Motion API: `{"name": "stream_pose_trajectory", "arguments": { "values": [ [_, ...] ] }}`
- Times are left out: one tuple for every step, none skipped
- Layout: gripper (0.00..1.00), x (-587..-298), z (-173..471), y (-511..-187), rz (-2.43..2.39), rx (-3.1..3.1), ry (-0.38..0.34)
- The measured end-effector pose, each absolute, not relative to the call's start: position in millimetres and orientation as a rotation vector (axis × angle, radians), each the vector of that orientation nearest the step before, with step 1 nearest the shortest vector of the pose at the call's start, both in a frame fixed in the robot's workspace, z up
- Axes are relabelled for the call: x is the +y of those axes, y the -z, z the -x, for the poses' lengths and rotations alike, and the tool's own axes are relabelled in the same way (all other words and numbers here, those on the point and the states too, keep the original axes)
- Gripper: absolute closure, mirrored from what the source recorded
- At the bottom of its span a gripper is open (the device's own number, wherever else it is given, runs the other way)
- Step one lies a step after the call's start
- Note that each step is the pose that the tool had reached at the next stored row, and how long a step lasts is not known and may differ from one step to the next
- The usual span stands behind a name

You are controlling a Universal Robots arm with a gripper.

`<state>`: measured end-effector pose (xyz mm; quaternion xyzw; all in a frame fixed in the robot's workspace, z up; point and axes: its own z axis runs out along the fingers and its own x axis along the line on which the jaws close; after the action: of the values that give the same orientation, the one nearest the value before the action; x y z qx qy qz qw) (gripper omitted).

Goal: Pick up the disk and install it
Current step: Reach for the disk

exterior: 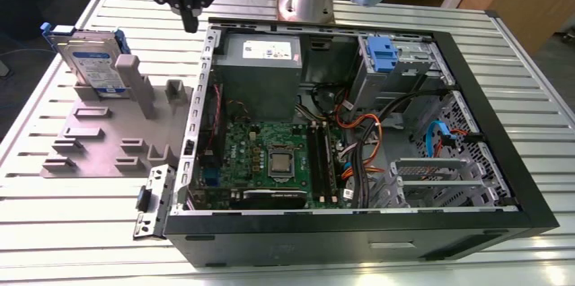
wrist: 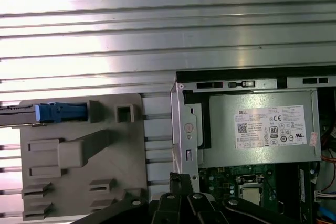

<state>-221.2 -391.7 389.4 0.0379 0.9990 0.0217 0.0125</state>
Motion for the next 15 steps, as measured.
{"name": "stream_pose_trajectory", "arguments": {
  "values": [
    [0.89,-391.7,221.5,-389.3,-0.118,3.114,-0.068],
    [0.89,-391.7,221.9,-389.3,-0.118,3.113,-0.068],
    [0.89,-391.7,222.3,-389.2,-0.118,3.114,-0.068],
    [0.89,-391.7,222.6,-389.2,-0.118,3.114,-0.068],
    [0.89,-391.7,223.0,-389.2,-0.118,3.114,-0.068],
    [0.89,-391.7,223.4,-389.1,-0.118,3.114,-0.068],
    [0.89,-391.7,223.7,-389.1,-0.118,3.114,-0.068],
    [0.89,-391.7,224.0,-389.1,-0.118,3.114,-0.068],
    [0.89,-391.7,224.3,-389.1,-0.118,3.114,-0.068],
    [0.89,-391.7,224.7,-389.0,-0.118,3.114,-0.068],
    [0.89,-391.7,225.0,-389.0,-0.118,3.114,-0.068],
    [0.89,-391.7,225.3,-388.9,-0.118,3.114,-0.068],
    [0.89,-391.7,225.7,-388.9,-0.118,3.114,-0.068],
    [0.89,-391.7,226.0,-388.8,-0.118,3.114,-0.068],
    [0.89,-391.7,226.4,-388.8,-0.118,3.114,-0.068]
  ]
}}
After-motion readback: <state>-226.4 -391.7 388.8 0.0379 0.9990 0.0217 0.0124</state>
